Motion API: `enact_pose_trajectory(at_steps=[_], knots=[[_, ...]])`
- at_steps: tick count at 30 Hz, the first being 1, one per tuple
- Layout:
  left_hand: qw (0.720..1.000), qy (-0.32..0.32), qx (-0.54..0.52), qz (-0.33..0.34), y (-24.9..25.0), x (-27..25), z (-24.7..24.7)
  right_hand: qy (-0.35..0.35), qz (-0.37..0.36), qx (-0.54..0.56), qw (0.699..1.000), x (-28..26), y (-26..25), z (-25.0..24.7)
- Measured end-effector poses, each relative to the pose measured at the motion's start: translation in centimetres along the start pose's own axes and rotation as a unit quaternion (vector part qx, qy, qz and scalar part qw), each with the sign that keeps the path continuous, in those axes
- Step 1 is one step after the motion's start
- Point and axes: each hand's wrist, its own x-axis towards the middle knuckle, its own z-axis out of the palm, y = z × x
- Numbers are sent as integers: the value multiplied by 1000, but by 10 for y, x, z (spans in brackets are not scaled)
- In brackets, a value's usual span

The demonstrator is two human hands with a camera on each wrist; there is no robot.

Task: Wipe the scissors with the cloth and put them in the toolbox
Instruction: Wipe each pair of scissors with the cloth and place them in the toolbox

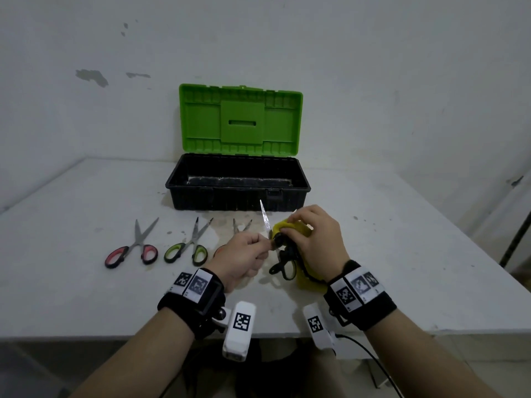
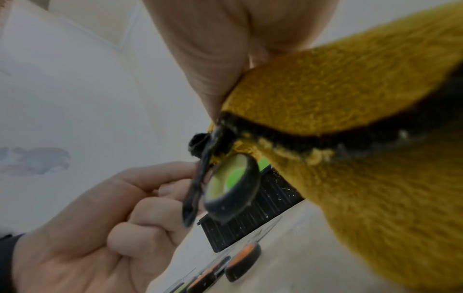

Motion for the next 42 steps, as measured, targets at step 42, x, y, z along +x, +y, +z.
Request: enact_pose_trajectory(at_steps=[42], knots=[[999,-19,18,27,19,-8,14,-19,0,21,1000,-12,0,-13]])
